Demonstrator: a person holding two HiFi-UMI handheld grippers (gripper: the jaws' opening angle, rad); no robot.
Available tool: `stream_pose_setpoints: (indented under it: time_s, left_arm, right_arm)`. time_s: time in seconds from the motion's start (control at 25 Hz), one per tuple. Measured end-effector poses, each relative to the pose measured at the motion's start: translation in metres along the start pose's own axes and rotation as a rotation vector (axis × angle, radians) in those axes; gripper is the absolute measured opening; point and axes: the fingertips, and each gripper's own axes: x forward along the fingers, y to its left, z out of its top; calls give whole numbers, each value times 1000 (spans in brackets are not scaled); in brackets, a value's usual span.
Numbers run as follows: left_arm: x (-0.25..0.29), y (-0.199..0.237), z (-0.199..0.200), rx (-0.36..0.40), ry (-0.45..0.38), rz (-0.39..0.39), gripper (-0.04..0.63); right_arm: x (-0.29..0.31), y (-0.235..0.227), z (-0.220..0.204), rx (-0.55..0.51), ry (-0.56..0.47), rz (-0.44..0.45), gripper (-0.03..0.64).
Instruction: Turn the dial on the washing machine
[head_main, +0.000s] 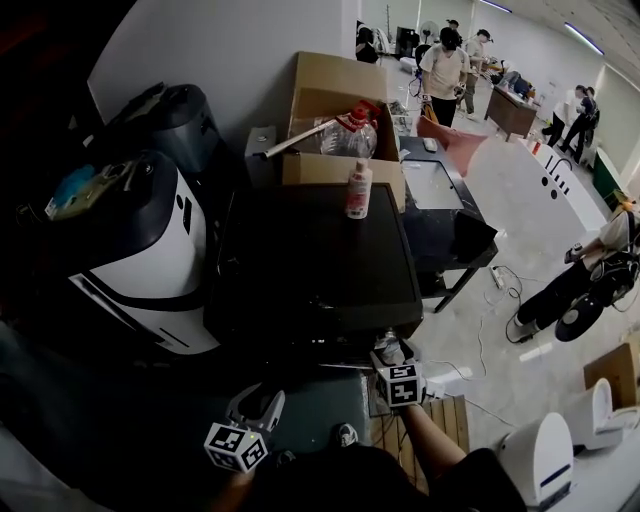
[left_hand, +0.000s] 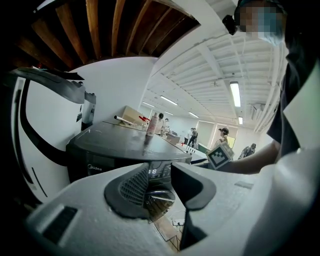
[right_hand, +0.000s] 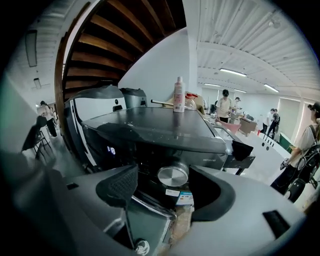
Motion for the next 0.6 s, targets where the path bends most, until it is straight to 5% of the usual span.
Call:
stream_pose_setpoints:
  time_s: [0.6]
  left_arm:
    - [-2,-12,-14,-8,27,67,141]
  right_arm:
    - [33,-2,-19,-114,73,35,333]
